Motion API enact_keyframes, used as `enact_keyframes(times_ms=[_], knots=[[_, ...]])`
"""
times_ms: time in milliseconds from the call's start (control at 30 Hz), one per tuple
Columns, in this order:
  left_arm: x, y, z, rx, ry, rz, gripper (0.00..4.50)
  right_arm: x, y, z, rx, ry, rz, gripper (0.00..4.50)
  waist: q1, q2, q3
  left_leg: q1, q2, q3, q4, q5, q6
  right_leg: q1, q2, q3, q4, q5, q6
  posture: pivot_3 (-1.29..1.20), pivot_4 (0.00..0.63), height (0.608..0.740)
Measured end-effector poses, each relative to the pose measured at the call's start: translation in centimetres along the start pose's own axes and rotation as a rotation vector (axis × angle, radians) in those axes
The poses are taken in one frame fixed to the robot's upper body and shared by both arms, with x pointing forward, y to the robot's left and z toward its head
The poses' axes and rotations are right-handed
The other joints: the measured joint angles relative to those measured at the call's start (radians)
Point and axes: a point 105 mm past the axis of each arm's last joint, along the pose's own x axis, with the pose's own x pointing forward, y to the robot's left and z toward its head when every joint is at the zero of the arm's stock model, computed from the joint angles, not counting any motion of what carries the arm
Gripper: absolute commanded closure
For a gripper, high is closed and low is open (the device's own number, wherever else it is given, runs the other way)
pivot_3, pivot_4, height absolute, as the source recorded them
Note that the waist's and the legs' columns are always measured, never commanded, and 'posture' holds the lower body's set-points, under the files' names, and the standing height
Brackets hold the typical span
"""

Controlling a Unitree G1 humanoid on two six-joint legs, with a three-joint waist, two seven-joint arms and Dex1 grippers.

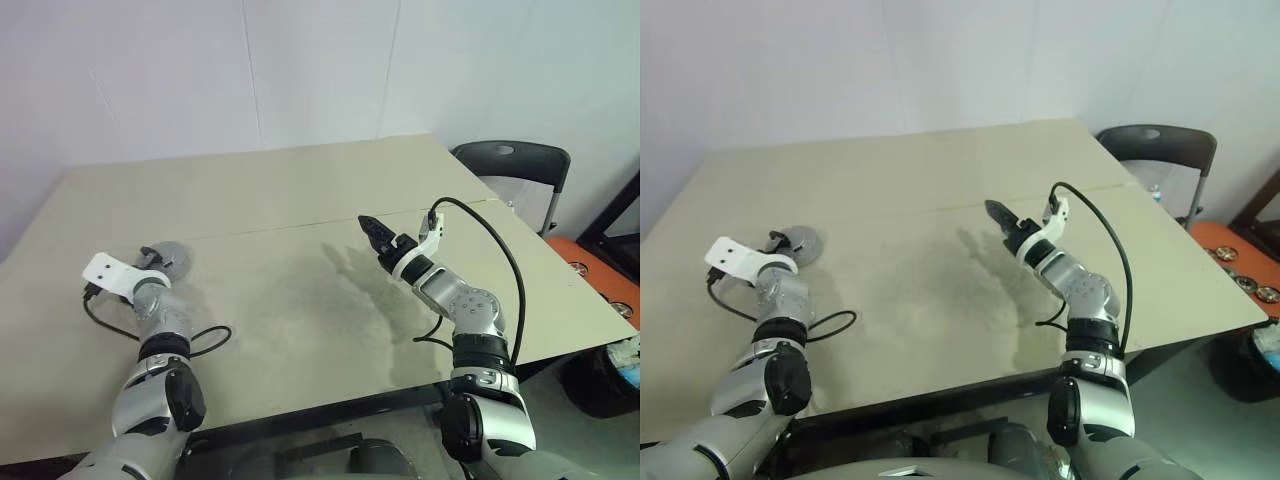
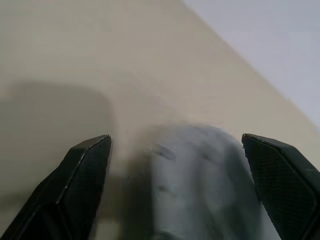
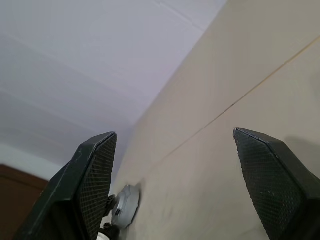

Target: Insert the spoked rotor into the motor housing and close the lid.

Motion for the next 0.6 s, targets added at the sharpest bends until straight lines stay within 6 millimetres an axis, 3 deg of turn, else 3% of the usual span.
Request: enact_keyframes(times_ms=[133, 300, 600], knots=[[0.2, 0.6, 0.4, 0.05, -0.022, 0.009, 0.02, 0.1, 0.3, -0.3, -0.011, 0.017, 0.016, 0.61, 0.032, -0.002, 0.0, -0.011, -0.002, 0.0, 0.003, 0.0, 0.0, -0.009, -0.003, 0.0, 0.0, 0.002, 0.001, 0.0, 0.0, 0.74], [0.1, -1.7, 1.1, 0.077, -0.057, -0.169, 0.02, 0.5, 0.8, -1.0, -0.046, 0.056, 0.04, 0.61, 0.06, -0.003, -0.001, -0.019, -0.004, 0.001, 0.005, -0.001, 0.002, -0.015, -0.004, -0.001, -0.004, 0.005, 0.001, 0.0, 0.0, 0.74], [-2.4, -9.3, 2.4, 0.118, -0.091, -0.704, 0.02, 0.2, 0.5, -0.3, -0.307, 0.033, -0.014, 0.61, 0.059, -0.003, 0.0, -0.02, -0.004, 0.001, 0.004, -0.001, 0.002, -0.015, -0.003, -0.002, -0.004, 0.005, 0.001, 0.0, 0.0, 0.74]])
